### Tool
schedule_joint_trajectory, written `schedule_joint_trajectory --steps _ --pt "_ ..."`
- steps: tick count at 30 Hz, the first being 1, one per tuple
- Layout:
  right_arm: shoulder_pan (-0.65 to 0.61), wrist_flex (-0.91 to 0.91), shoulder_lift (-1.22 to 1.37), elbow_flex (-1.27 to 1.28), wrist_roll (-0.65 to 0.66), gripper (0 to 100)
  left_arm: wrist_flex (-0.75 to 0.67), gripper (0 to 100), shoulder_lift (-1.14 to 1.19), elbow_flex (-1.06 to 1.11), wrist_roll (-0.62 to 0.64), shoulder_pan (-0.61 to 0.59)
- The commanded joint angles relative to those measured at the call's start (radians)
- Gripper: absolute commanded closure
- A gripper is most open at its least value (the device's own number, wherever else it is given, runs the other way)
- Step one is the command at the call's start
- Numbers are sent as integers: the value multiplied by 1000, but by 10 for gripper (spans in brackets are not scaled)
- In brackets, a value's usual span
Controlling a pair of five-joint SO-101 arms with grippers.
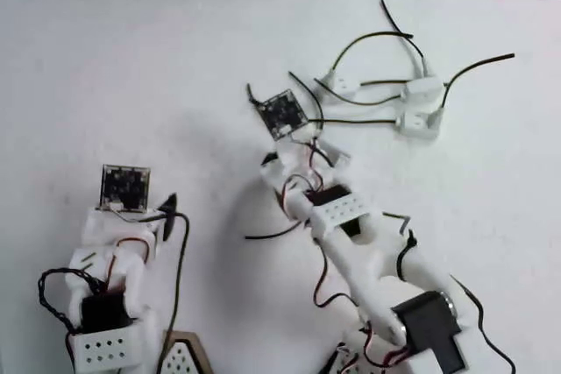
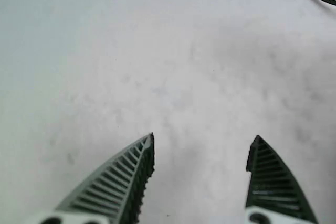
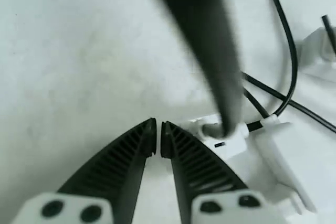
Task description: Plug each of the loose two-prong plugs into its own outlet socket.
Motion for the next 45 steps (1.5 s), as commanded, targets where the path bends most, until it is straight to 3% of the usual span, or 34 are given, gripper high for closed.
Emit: schedule_joint_trajectory --steps 1,8,17,27,35,45 --pt "-2 77 -165 -14 -2 979 5 721 -5 -5 2 -8" --pt "-8 268 -532 106 -2 979 5 721 -5 -5 2 -8" --pt "-1 314 -951 359 -2 974 5 721 -5 -5 2 -8" --pt "-1 504 -1265 523 -3 974 5 721 -5 -5 2 -8" --pt "-1 512 -1540 724 -3 974 5 721 -5 -5 2 -8" --pt "59 636 -1570 726 -9 974 5 721 -5 -5 2 -8"
